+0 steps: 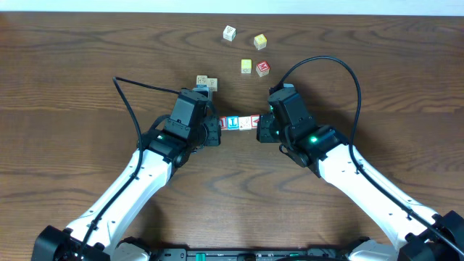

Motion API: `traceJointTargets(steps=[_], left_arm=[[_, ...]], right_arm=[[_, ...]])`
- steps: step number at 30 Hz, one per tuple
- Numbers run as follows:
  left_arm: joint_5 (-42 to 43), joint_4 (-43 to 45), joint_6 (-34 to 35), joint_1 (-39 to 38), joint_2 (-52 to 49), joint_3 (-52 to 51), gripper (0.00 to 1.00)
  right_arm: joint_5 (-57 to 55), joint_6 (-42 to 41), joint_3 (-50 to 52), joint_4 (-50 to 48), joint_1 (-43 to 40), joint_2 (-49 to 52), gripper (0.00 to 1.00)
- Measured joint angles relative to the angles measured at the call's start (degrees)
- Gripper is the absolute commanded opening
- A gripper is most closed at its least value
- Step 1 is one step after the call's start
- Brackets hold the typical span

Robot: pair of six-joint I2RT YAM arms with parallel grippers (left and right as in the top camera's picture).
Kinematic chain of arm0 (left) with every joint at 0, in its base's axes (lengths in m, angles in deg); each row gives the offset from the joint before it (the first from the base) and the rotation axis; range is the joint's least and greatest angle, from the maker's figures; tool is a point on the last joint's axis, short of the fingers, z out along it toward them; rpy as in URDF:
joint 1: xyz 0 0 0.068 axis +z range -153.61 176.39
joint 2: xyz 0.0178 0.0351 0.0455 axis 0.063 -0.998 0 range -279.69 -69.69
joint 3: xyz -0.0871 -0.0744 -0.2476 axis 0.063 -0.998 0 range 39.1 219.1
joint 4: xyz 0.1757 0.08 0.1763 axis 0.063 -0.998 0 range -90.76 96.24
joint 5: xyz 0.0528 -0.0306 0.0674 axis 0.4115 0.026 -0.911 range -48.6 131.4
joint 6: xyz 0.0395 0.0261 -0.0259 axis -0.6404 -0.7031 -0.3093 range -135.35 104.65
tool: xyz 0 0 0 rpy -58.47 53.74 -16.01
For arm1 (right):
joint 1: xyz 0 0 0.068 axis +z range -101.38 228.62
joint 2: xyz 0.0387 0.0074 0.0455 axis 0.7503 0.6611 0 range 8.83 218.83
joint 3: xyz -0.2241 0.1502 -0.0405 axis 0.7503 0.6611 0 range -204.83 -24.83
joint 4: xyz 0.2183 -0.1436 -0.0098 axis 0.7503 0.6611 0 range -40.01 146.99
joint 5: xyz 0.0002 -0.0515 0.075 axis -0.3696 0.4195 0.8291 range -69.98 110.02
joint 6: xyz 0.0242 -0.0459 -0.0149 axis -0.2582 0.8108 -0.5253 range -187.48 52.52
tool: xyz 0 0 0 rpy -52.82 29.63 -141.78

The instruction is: Lift 4 blocks

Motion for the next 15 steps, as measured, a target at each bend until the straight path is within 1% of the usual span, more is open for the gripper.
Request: traceJointTargets(steps=[15], left_arm=[[0.0, 0.0, 0.0, 0.0, 0.0, 0.0, 0.07]], right_arm=[[0.0, 0.0, 0.0, 0.0, 0.0, 0.0, 0.01]])
